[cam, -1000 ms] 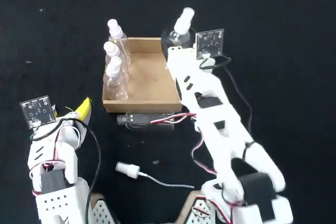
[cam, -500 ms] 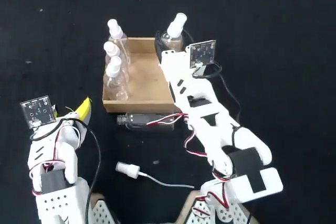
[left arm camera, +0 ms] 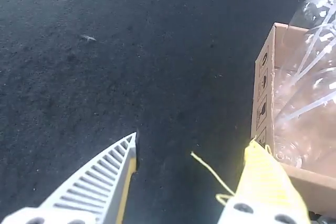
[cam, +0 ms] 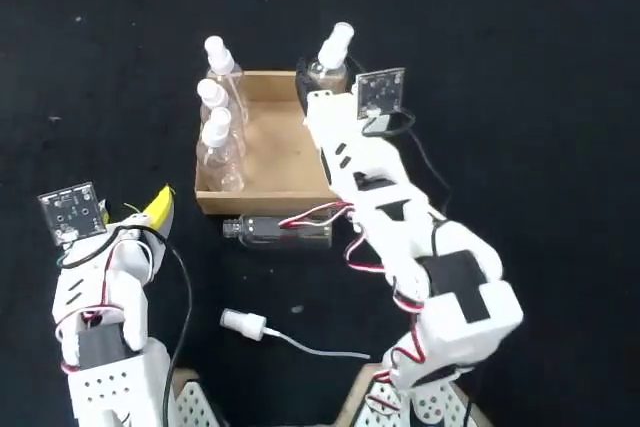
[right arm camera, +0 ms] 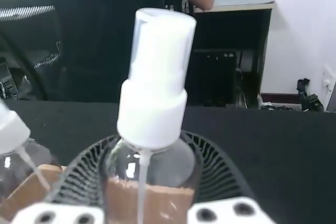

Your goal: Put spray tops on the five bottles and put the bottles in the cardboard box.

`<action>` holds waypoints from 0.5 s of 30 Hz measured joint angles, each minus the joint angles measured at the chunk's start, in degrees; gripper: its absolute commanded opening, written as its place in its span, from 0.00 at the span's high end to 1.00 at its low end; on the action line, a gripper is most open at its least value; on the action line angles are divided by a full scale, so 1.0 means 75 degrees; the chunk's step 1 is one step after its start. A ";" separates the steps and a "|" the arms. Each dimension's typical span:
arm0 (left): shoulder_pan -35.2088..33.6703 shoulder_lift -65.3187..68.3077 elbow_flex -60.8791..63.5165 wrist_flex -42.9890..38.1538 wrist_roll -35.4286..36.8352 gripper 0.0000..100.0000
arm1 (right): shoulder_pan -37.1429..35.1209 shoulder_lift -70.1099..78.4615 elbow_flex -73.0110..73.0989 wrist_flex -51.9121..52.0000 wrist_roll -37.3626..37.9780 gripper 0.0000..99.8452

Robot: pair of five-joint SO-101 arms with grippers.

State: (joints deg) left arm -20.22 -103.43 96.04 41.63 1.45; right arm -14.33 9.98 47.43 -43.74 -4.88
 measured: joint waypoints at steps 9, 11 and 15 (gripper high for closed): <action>0.0000 0.0000 0.0000 0.0000 0.0000 0.79 | 0.0117 0.0797 -0.0621 0.0000 0.0000 0.99; 0.0000 0.0000 0.0000 0.0000 0.0000 0.79 | 0.0152 0.0938 -0.0727 -0.0059 0.0000 0.99; 0.0000 0.0000 0.0000 0.0000 0.0000 0.79 | 0.0141 0.1383 -0.0738 -0.0750 0.0105 0.99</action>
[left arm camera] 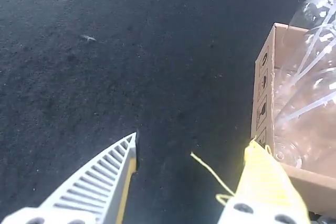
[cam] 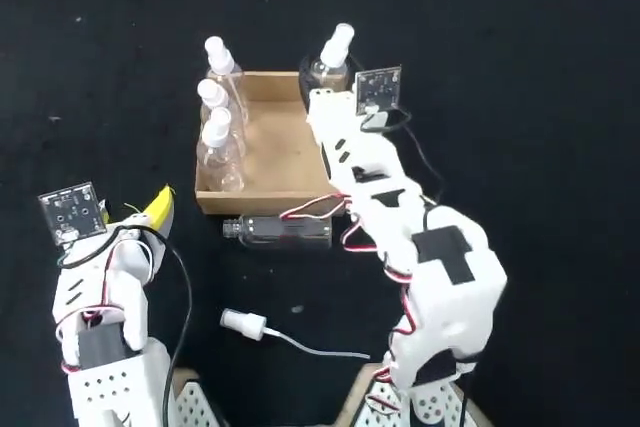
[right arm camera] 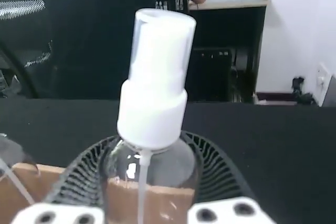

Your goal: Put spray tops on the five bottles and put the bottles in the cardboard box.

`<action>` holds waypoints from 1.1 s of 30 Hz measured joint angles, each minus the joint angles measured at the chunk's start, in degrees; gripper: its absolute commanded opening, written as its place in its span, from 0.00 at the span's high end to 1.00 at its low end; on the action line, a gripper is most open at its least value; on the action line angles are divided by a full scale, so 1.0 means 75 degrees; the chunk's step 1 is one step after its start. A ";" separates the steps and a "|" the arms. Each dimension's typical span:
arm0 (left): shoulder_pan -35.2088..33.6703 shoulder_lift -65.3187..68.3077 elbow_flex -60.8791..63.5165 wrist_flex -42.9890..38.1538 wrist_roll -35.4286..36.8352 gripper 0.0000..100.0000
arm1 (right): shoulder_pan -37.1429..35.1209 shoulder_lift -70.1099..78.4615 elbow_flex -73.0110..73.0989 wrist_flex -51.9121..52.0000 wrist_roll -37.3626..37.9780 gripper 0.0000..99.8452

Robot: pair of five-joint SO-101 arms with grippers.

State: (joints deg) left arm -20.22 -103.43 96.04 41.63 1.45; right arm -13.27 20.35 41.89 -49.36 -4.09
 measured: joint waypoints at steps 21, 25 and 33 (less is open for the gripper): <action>0.0000 0.0000 0.0000 0.0000 0.0000 0.79 | -0.0023 0.1536 -0.0692 -0.1137 0.0879 0.99; 0.0000 0.0000 0.0000 0.0000 0.0000 0.79 | -0.0023 0.1664 -0.0832 -0.1137 0.0903 0.95; 0.0000 0.0000 0.0000 0.0000 0.0000 0.79 | -0.0023 0.1700 -0.0832 -0.1137 0.0914 0.82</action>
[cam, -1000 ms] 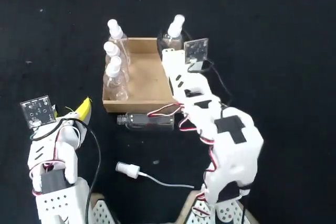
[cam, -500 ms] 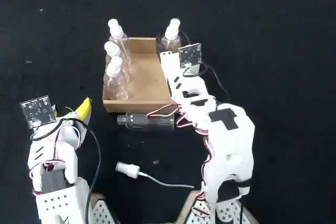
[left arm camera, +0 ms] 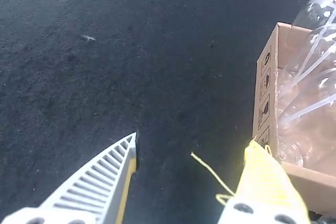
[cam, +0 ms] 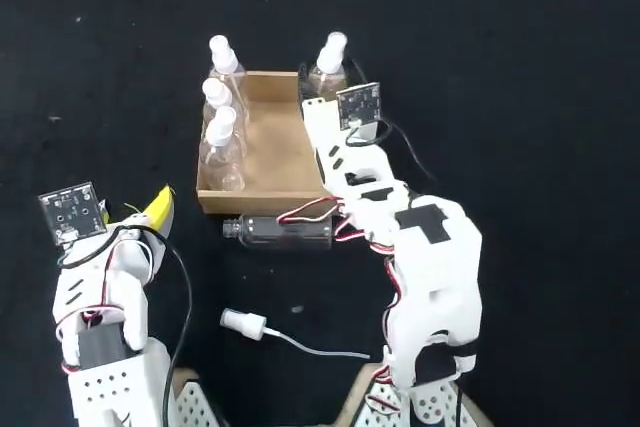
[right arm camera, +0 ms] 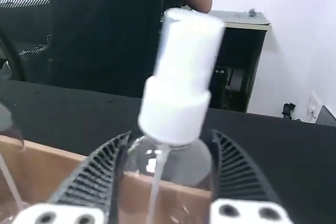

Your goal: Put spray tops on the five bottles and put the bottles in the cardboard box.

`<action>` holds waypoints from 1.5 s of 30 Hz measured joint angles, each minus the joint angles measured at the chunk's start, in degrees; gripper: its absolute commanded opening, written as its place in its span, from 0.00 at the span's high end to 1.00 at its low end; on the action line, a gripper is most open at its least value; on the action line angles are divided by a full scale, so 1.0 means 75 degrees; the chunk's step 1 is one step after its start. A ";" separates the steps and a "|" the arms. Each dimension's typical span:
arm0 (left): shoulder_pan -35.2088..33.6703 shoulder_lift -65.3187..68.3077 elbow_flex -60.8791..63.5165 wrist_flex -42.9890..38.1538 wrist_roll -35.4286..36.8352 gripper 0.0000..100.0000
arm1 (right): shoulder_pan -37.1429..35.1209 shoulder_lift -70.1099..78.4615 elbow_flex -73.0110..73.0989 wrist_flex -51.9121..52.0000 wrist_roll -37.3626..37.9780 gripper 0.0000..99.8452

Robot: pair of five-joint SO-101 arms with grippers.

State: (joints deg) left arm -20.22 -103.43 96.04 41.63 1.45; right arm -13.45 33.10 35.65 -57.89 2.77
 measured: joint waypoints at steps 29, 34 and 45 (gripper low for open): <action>0.0000 0.0000 0.0000 0.0000 0.0000 0.79 | -0.0012 -0.0082 0.0481 -0.0258 0.0023 0.71; 0.0000 0.0000 0.0000 0.0000 0.0000 0.79 | -0.0012 -0.0094 0.0645 -0.0258 0.0023 0.73; 0.0000 0.0000 0.0000 -0.0023 0.0000 0.79 | -0.0012 -0.0094 0.0703 -0.0281 0.0023 0.79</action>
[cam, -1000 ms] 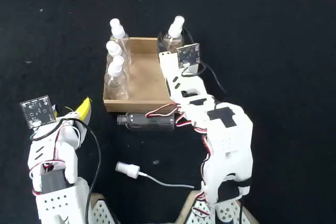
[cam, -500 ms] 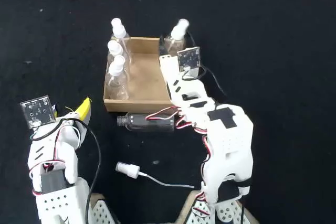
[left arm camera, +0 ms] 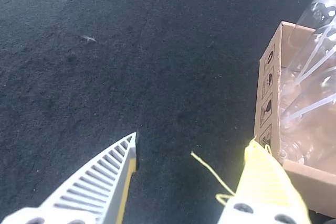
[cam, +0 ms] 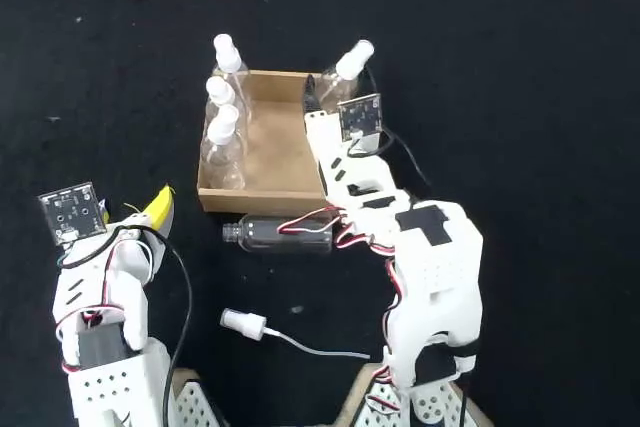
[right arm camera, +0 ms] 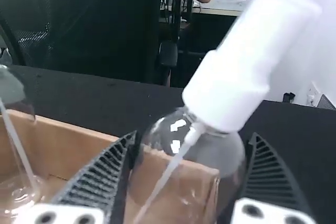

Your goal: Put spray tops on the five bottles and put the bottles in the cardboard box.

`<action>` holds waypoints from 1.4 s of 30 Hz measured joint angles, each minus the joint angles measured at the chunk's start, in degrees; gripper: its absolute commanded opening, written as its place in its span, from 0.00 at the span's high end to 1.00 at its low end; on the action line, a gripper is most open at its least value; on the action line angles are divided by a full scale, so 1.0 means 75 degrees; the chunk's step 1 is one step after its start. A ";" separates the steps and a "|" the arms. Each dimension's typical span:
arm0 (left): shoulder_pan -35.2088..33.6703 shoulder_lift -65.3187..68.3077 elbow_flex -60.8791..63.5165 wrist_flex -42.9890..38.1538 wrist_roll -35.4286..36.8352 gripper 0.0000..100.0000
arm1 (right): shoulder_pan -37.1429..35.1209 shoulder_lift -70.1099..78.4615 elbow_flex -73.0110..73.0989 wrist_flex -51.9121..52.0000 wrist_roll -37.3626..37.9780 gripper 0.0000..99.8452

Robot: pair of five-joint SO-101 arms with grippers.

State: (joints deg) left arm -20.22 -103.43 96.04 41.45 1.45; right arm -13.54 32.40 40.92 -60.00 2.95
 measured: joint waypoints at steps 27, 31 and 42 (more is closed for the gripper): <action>0.0000 0.0000 0.0000 0.0000 0.0000 0.79 | -0.0117 0.0000 0.0340 -0.0832 0.0938 0.89; 0.0000 0.0000 0.0000 0.0000 0.0000 0.79 | -0.0152 0.0000 0.0340 -0.0832 0.0938 0.74; 0.0000 0.0000 0.0000 0.0000 0.0000 0.79 | -0.0152 0.0000 0.0340 -0.0738 0.0949 0.80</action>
State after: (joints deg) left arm -20.22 -103.43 96.04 41.45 1.45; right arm -14.68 32.40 43.47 -65.54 10.07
